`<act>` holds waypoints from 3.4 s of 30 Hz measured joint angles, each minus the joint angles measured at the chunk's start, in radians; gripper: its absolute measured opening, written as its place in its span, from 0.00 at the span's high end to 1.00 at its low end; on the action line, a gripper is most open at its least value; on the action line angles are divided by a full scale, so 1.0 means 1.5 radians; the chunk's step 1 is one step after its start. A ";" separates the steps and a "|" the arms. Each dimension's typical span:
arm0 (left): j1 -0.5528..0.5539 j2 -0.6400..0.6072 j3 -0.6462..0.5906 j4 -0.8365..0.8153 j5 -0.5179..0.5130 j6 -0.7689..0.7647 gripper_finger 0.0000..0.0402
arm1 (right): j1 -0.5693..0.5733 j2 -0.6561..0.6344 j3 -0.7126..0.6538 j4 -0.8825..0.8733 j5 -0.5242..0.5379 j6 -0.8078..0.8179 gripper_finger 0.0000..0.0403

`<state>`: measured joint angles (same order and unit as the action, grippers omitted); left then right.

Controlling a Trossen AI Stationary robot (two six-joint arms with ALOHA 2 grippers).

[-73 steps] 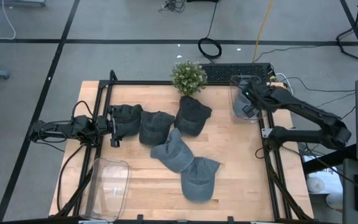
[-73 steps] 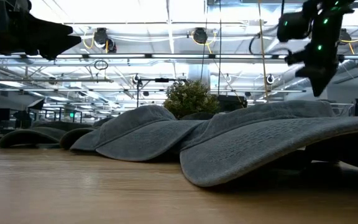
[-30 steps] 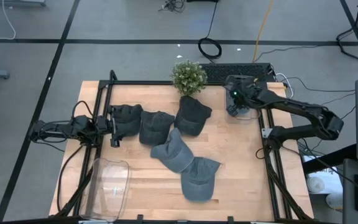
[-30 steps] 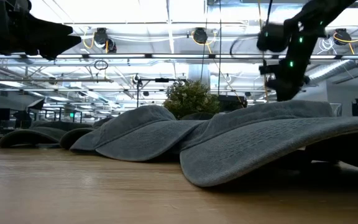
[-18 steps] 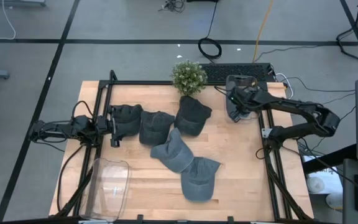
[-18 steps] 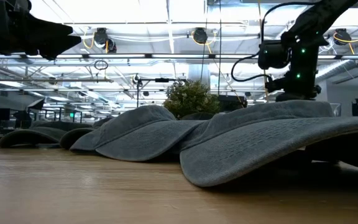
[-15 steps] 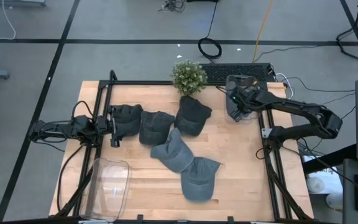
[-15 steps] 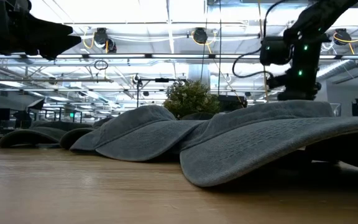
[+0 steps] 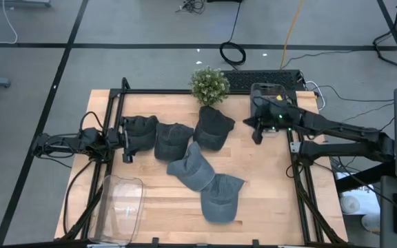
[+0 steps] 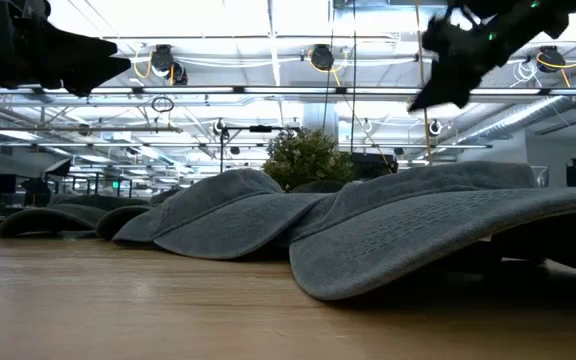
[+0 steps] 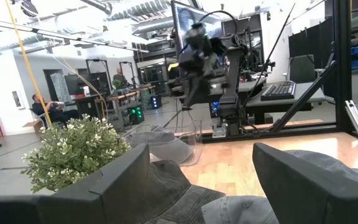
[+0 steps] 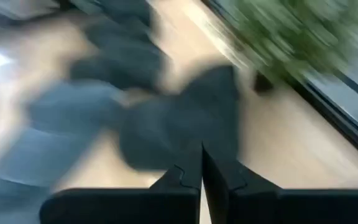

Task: Pick & Place hat
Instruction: Put the bottom gray cap into the top transparent bin

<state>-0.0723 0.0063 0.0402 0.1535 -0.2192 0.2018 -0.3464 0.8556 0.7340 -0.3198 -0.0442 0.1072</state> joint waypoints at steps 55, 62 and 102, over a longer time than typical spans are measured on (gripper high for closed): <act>0.000 0.000 0.000 0.000 0.000 0.000 0.27 | 0.559 0.335 -0.047 0.109 0.117 0.215 0.42; 0.000 0.000 0.000 0.000 0.000 0.000 0.27 | 0.549 0.372 -0.047 0.163 0.118 0.179 0.42; 0.000 0.000 0.000 0.000 0.000 0.000 0.27 | 0.514 0.381 -0.047 0.160 0.151 0.165 0.42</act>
<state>-0.0723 0.0066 0.0402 0.1535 -0.2188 0.2017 0.4248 1.4265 0.6633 -0.0792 0.1825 0.3542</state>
